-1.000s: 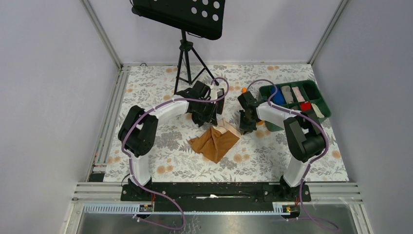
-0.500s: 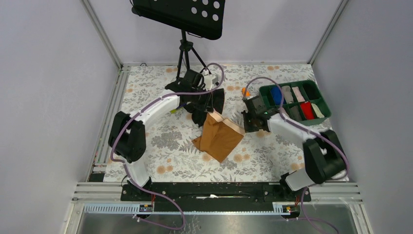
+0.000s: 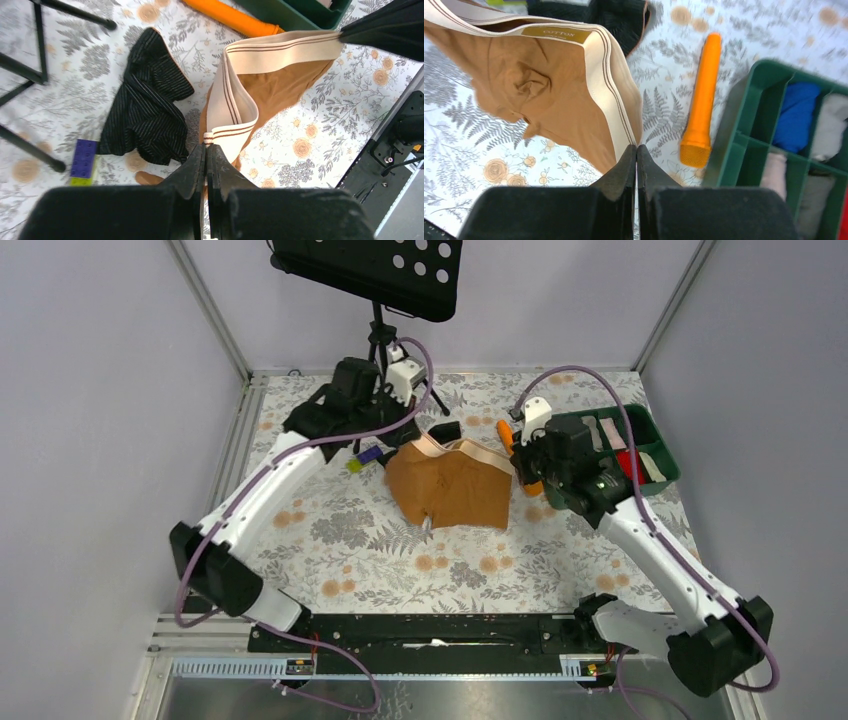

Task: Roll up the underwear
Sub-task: Flatten out the underwear at the center of the board.

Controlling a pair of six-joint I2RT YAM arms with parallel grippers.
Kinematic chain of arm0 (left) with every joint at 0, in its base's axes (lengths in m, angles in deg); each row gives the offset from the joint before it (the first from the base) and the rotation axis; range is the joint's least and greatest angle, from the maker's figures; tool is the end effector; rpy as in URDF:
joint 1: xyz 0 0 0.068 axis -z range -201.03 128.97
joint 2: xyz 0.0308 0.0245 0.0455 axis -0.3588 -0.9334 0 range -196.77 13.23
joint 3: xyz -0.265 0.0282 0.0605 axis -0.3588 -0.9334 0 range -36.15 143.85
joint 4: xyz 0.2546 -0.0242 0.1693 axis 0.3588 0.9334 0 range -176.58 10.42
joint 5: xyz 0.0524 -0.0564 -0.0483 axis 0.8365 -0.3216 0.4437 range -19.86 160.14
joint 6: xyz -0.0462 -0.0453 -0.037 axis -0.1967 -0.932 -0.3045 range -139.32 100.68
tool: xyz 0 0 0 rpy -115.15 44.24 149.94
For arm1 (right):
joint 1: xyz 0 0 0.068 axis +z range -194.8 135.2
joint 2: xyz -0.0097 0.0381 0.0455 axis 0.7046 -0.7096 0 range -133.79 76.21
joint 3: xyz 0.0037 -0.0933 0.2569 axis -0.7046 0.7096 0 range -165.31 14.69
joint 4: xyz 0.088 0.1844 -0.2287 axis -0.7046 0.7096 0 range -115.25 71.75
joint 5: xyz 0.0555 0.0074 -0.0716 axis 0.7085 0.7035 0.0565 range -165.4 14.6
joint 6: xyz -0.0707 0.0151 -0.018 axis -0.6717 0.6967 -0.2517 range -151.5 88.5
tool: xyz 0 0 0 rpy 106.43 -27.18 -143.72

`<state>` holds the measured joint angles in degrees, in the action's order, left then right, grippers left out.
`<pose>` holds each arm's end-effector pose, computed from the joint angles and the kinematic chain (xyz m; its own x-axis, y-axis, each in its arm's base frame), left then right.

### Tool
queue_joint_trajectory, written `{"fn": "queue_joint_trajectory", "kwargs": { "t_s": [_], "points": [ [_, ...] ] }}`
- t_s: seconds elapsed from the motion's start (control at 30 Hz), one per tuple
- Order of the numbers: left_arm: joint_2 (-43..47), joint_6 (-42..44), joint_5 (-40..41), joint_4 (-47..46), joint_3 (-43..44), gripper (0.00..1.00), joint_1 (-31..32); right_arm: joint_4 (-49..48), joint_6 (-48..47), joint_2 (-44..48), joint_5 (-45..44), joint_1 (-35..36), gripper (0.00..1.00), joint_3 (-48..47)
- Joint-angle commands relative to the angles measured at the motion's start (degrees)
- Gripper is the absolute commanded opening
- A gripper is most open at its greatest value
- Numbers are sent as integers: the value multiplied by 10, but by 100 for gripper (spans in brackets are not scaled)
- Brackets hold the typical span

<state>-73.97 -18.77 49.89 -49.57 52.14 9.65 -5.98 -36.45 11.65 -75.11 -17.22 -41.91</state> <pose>0.3382 -0.2258 0.3654 -0.4975 0.3058 -0.8118 0.7246 0.6609 -0.1951 0.2887 0.1512 0.3088 -0.3638 -0.2871 -0.8861 -0.5002 0.8627 -0.0742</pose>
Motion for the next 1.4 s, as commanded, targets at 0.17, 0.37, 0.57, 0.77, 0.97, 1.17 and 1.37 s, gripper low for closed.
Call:
{"fn": "queue_joint_trajectory", "kwargs": {
  "t_s": [0.17, 0.37, 0.57, 0.77, 0.97, 1.17, 1.37],
  "points": [
    [203, 46, 23, 33, -44, 0, -4, 81, -11, 147, 124, -3, 0, -99],
    [319, -33, -27, 70, -98, 0, -25, 147, 59, 201, 240, -3, 0, -93],
    [399, -166, -184, 99, -240, 0, -107, 172, 163, 231, 425, -28, 0, -26],
    [363, -277, -94, 35, -365, 13, -141, 132, 210, 194, 294, -37, 0, 59],
    [165, -263, 1, -164, -376, 58, -152, 5, 161, 23, 71, -63, 41, 87],
    [129, -223, 6, -158, -327, 61, -151, 30, 120, 1, 88, -99, 56, 48],
    [107, -182, -57, -177, -388, 45, -127, -38, 111, 21, 223, -98, 40, 156]
  ]
}}
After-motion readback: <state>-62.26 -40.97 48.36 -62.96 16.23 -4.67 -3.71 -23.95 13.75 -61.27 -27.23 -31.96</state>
